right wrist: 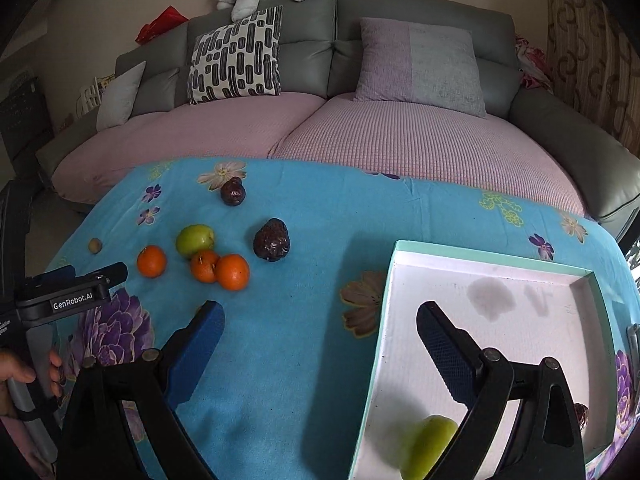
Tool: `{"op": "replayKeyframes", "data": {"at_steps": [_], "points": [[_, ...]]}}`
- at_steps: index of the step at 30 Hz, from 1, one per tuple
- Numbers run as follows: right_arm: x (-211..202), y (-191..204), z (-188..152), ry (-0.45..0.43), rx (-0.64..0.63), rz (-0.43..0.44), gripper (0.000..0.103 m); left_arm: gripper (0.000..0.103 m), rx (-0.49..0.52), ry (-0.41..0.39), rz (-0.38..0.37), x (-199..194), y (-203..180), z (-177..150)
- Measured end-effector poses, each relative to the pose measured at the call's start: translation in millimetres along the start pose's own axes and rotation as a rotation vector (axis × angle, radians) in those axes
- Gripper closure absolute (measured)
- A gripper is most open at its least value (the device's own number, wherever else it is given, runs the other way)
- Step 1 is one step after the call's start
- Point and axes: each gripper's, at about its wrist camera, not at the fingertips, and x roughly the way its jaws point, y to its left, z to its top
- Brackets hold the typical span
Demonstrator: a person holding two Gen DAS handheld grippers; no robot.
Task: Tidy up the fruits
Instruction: 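Withdraw both open tools from the tray back toward the remaining fruits, then grasp the small brown round fruit with the right tool while the left tool grasps a mandarin orange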
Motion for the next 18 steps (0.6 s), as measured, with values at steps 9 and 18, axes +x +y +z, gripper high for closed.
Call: {"op": "replayKeyframes", "data": {"at_steps": [9,18], "points": [[23,30,18,-0.033,-0.052,0.093,0.006,0.003,-0.029,0.005,-0.026,13,-1,20],[59,55,0,0.059,-0.126,0.154,0.026,0.023,-0.056,0.051,-0.094,34,-7,21]]}}
